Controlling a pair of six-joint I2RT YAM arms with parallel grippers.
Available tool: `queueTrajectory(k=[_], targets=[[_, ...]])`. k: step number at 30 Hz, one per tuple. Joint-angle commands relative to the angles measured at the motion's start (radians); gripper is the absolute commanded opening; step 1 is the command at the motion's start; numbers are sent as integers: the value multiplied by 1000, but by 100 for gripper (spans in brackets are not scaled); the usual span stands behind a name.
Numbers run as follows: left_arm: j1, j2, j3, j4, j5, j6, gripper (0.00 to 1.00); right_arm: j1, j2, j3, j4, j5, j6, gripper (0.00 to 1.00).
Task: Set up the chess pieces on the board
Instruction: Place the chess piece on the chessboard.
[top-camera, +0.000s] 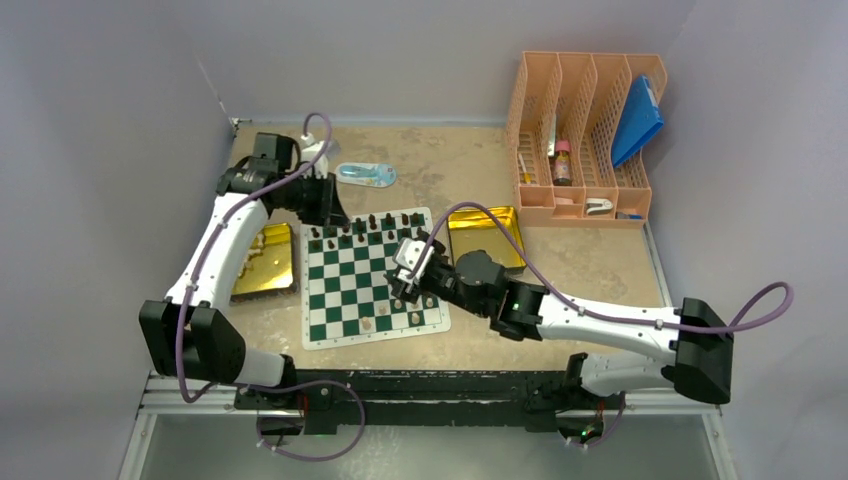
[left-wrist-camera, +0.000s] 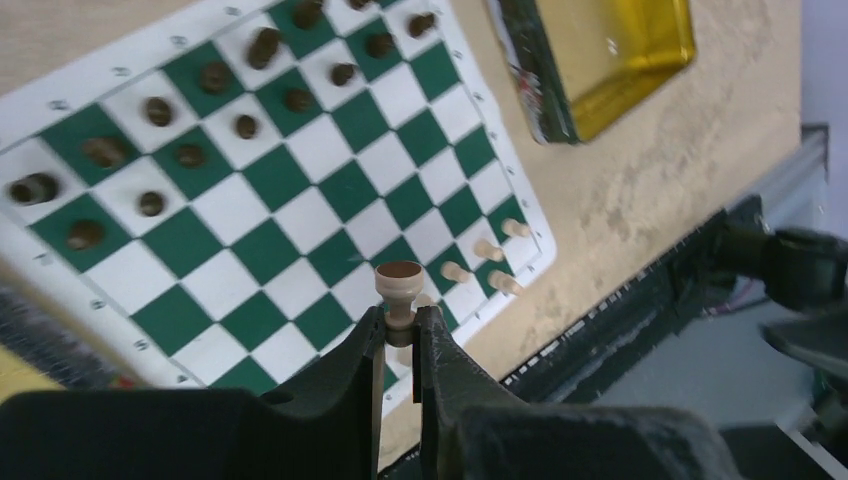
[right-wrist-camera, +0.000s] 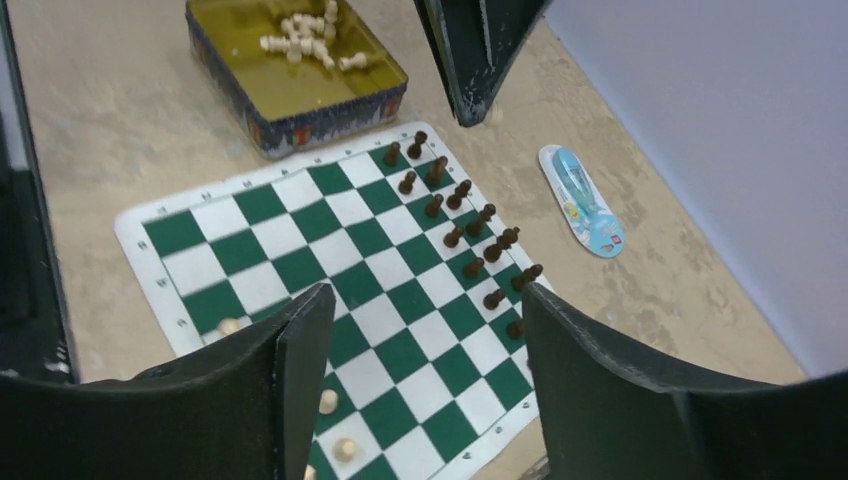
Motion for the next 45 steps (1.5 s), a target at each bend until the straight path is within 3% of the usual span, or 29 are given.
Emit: queueTrajectory(k=[1, 8, 13, 19, 24, 38, 45], targets=[[-92, 2, 43, -41, 147, 42, 0, -63, 10, -3, 48, -179, -199, 66], [-220, 10, 27, -60, 256, 63, 0, -165, 36, -3, -4, -378, -326, 55], [-318, 18, 33, -89, 297, 61, 0, -183, 40, 0, -31, -428, -423, 38], [-374, -8, 1, -88, 307, 52, 0, -186, 37, -1, -45, -458, -495, 42], [-384, -6, -2, -110, 300, 66, 0, -186, 56, 44, -157, -457, -572, 42], [-390, 14, 20, -140, 295, 67, 0, -186, 23, -3, -81, -494, -613, 39], [-392, 13, 19, -116, 299, 47, 0, -186, 18, -16, -106, -555, -659, 20]])
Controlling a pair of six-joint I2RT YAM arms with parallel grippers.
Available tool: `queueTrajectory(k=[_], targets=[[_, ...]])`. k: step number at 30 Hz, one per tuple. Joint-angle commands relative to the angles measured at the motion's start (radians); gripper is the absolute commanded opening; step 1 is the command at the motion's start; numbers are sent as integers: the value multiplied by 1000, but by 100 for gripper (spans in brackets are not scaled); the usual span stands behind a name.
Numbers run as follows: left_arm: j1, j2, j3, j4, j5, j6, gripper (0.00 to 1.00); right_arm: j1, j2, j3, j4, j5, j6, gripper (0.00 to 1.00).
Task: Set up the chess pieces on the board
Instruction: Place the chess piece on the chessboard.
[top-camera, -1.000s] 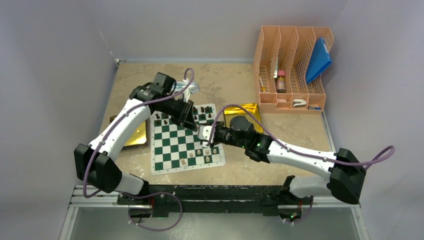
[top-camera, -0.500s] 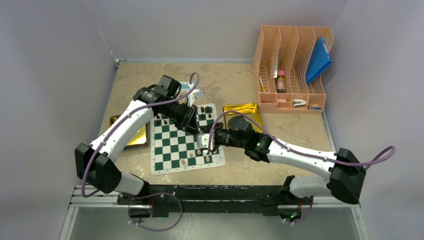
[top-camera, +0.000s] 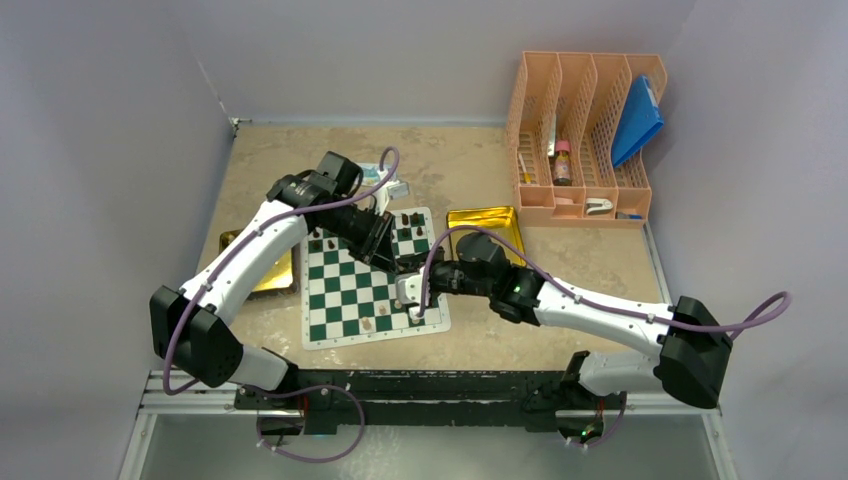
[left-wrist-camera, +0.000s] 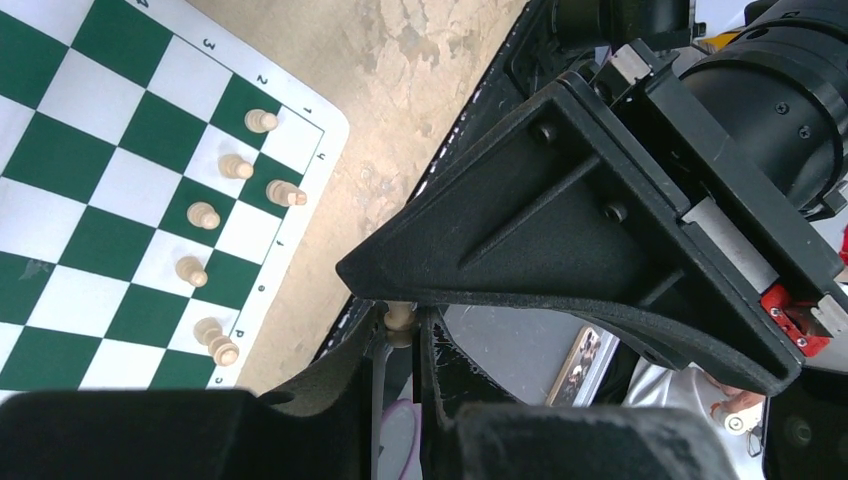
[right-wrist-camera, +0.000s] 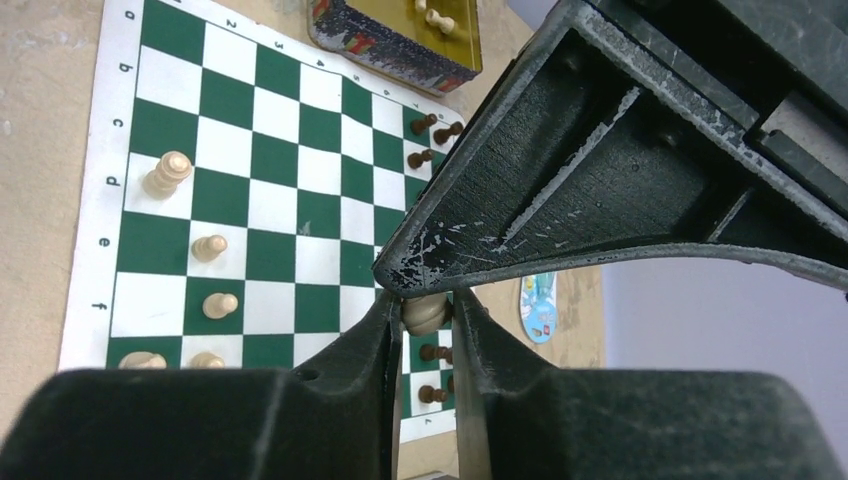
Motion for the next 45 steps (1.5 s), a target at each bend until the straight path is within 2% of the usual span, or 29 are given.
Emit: queueTrajectory(k=[1, 4, 6, 8, 12, 16, 21, 25, 28, 31, 37, 45], targets=[[-5, -10, 27, 22, 38, 1, 1, -6, -34, -4, 26, -71, -42, 16], [-5, -26, 40, 45, 35, -32, 6, -6, -42, -2, 42, -58, 4, 12], [-5, -34, 58, 56, 22, -58, 17, -6, -52, 4, 57, -49, 66, 12], [-5, -50, 75, 78, -5, -90, 22, -6, -67, 3, 110, -33, 183, 9], [-4, -86, 151, 119, -162, -173, 27, -6, -92, 9, 229, 19, 444, 5], [-4, -122, 236, 121, -253, -196, 29, -6, -125, -53, 407, 16, 661, 5], [-4, -230, 214, 248, -272, -255, 36, -6, -120, -81, 504, 102, 910, 4], [-4, -250, 206, 260, -296, -242, 38, -6, -88, -81, 559, 133, 1027, 3], [-4, -260, 199, 270, -264, -247, 39, -6, -62, -69, 595, 135, 1131, 2], [-4, -265, 187, 262, -229, -255, 41, -6, -45, -68, 628, 160, 1207, 2], [-4, -236, 210, 166, -225, -244, 42, -7, -30, -58, 639, 197, 1245, 2], [-5, -237, 236, 115, -252, -244, 36, -7, -38, -66, 666, 242, 1276, 2]])
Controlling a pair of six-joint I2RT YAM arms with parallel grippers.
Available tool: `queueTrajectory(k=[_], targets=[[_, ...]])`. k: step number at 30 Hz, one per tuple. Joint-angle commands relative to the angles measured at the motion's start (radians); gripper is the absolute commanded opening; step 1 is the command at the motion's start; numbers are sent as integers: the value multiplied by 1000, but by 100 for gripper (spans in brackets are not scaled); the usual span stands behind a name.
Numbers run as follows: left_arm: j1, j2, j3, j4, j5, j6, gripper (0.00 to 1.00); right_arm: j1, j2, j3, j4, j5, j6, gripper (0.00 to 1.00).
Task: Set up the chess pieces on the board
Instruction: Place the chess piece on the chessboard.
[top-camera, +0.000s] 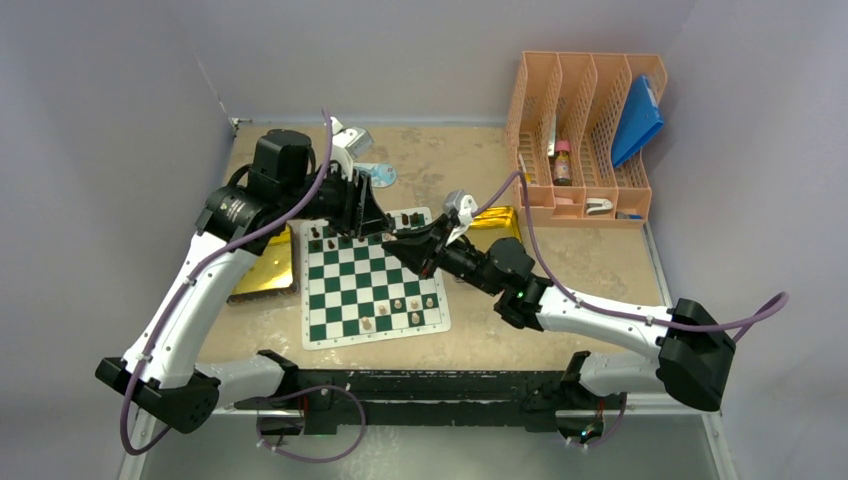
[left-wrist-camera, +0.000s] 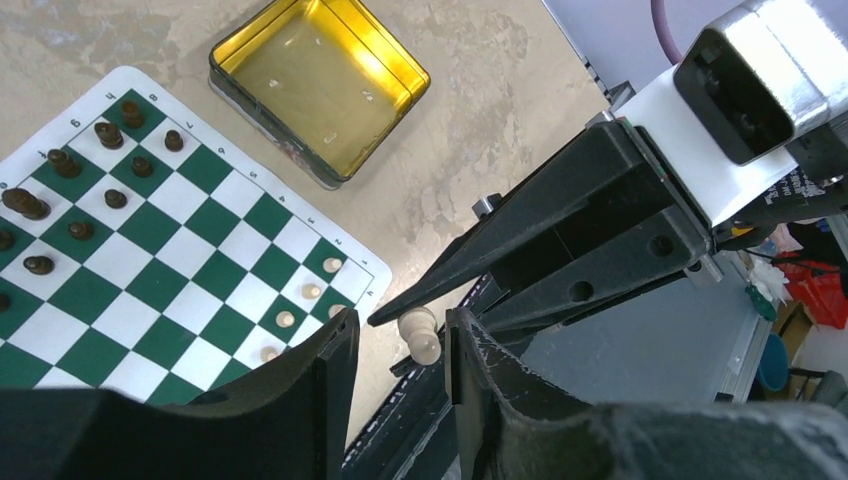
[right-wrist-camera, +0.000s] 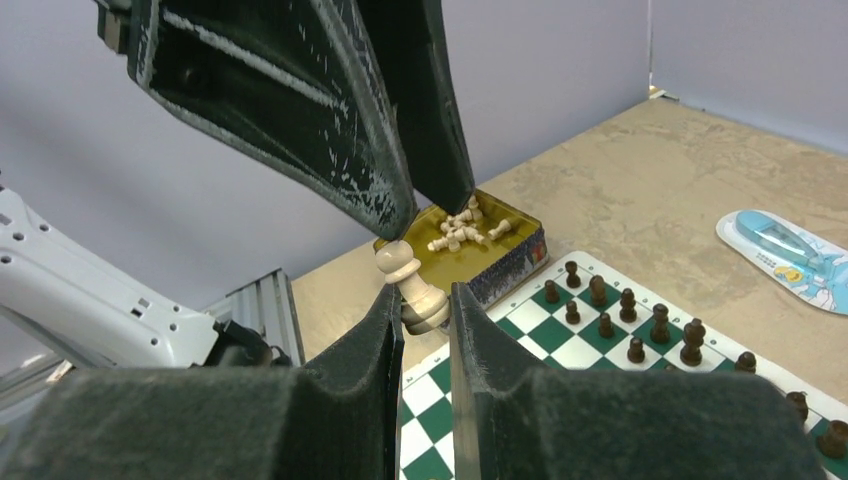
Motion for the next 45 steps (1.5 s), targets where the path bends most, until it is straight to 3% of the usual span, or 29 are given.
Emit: queueTrajectory(k=[1, 9, 23, 29, 33, 35, 37, 40, 41, 42, 45], targets=[[0, -3, 46, -36, -6, -4, 35, 1, -19, 15, 101, 50, 41, 2], [0, 8, 30, -40, 31, 18, 34, 1, -2, 24, 107, 61, 53, 2], [0, 10, 11, -27, 51, 27, 23, 1, 12, 17, 126, 85, 63, 3], [-1, 34, 25, -31, 83, 27, 2, 1, 19, 24, 120, 85, 62, 3], [0, 53, 39, -77, 21, 38, 0, 1, 9, 14, 115, 106, 61, 7], [-1, 55, 40, -88, -19, 37, 0, 0, -2, 4, 109, 112, 61, 14], [-1, 47, 32, -81, -61, 26, 0, 1, -19, -5, 85, 120, 61, 28], [0, 38, 18, -77, -157, 5, 0, 0, -77, -31, 23, 147, 52, 65], [0, 35, 9, -73, -186, 0, 0, 1, -98, -47, 11, 157, 50, 88], [-1, 31, -4, -69, -214, -8, 0, 0, -125, -64, 1, 174, 45, 98], [-1, 27, -38, -67, -326, -46, 0, 1, -213, -117, -22, 236, 47, 99]])
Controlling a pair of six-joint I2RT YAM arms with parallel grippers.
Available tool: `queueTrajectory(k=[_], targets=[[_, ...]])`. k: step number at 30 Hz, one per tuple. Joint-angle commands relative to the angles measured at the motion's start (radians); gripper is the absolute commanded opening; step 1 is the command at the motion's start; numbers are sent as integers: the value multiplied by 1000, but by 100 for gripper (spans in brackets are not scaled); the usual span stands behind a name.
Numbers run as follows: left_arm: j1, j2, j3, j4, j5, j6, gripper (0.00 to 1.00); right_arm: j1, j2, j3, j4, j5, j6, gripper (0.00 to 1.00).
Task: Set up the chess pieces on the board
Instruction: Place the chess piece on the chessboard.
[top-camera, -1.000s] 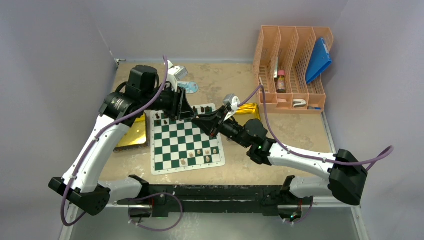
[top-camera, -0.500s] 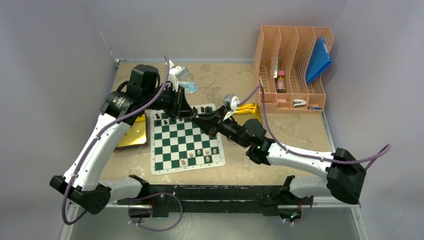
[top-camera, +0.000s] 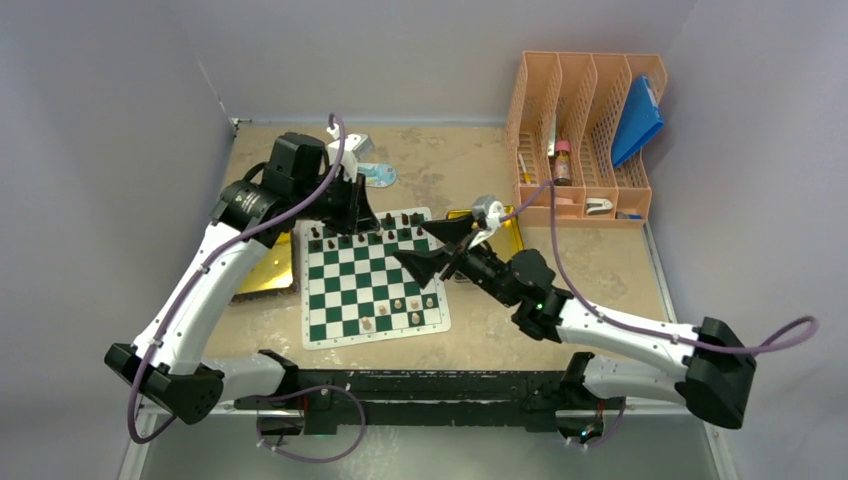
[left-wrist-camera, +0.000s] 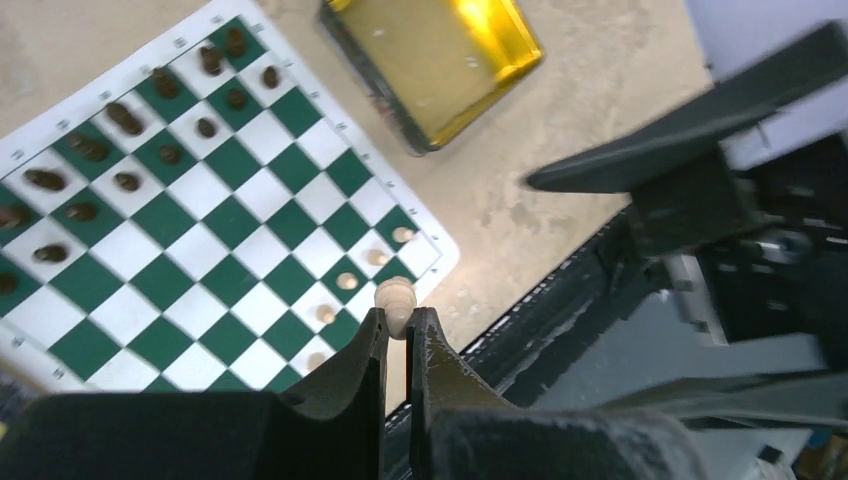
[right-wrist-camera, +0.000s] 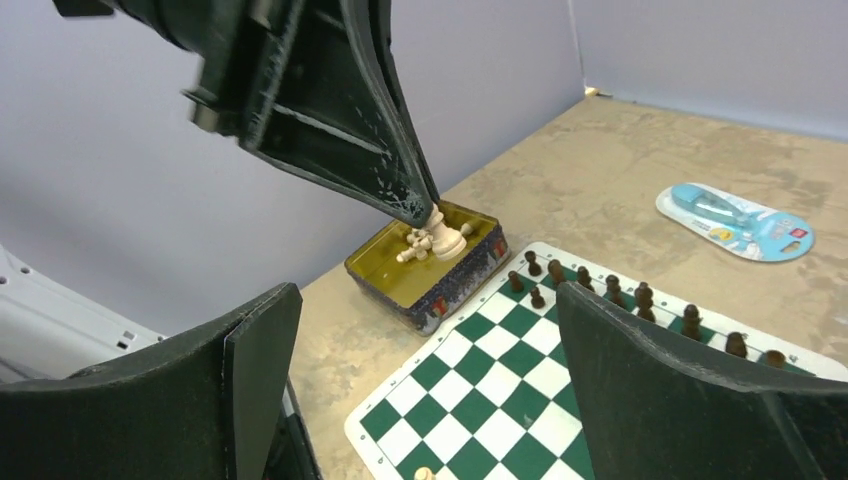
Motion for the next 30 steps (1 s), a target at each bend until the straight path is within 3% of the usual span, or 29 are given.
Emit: queueTrajectory(k=[1, 9, 17, 30], targets=[[0, -26, -48, 15, -212, -65, 0, 1, -127, -55, -4, 105, -2, 99], [1, -93, -234, 105, -367, -221, 0, 0, -325, -110, -79, 160, -52, 99], [0, -97, -460, 190, -333, -323, 0, -1, -430, -148, -126, 179, -77, 99], [0, -94, -698, 333, -336, -411, 0, -1, -476, -161, -159, 191, -94, 99]])
